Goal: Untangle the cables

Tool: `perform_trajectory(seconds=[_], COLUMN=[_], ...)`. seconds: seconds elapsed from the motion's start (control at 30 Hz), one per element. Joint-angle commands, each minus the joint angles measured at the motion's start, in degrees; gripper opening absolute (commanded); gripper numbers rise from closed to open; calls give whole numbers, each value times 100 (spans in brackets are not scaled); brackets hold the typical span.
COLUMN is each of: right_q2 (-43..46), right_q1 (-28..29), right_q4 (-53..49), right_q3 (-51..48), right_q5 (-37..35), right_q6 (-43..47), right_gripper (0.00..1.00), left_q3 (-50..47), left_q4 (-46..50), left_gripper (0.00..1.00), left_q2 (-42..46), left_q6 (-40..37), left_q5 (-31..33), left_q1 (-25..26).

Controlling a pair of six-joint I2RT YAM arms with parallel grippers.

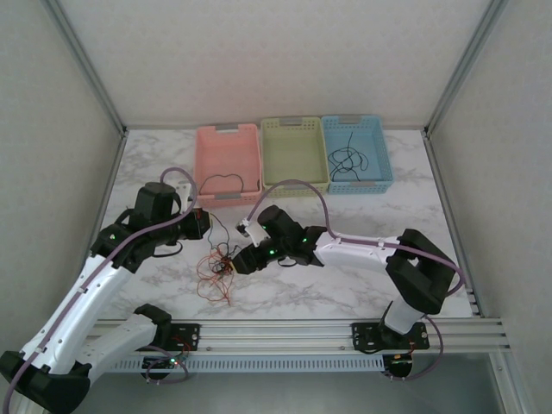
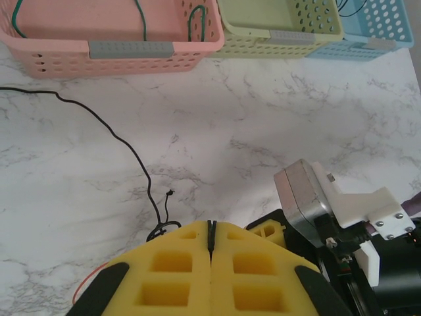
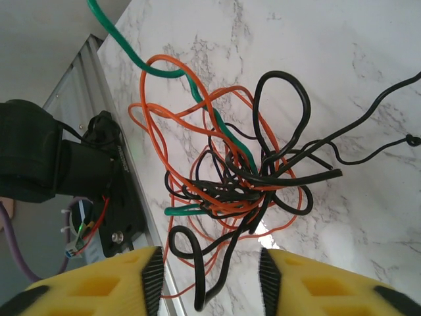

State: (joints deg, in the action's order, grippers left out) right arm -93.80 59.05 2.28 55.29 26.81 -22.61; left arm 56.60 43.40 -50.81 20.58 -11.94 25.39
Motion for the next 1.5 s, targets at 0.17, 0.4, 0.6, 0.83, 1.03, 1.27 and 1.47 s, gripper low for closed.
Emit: perform_trajectory(seconds=[0.17,0.4,0.6,0.83,1.03,1.27,1.47], right_q2=[99,546,1364,2221,2583,3019,3272], right_q1=[43,-403,-1485,-2696,-3502,-3619,-3629], right_q4=[-15,-583,-881,-1547,-2037,-2141,-2711], right_q3=[158,-158,-978,-1613,-1859,-1750,-960], right_q5=[-243,-905,-1138,-1517,-1841,-1491,-1723], right_q6=[78,123,-228,-355,-490,-432,-345], right_gripper=[4,0,0,0,0,0,0], left_q3=[224,475,927,1503,1837,1474,1019], left_q4=[148,605,1339,1834,1994,1660,1389], left_gripper=[0,0,0,0,0,0,0], left_q2=[-12,233,457,838,1077,1144,1085], left_q6=[-132,-174,-351,-628,-743,-775,-782], left_q5=[185,1436,2740,3894,4315,3326,2812], left_q1=[-34,-43,-51,-51,-51,-53,-51])
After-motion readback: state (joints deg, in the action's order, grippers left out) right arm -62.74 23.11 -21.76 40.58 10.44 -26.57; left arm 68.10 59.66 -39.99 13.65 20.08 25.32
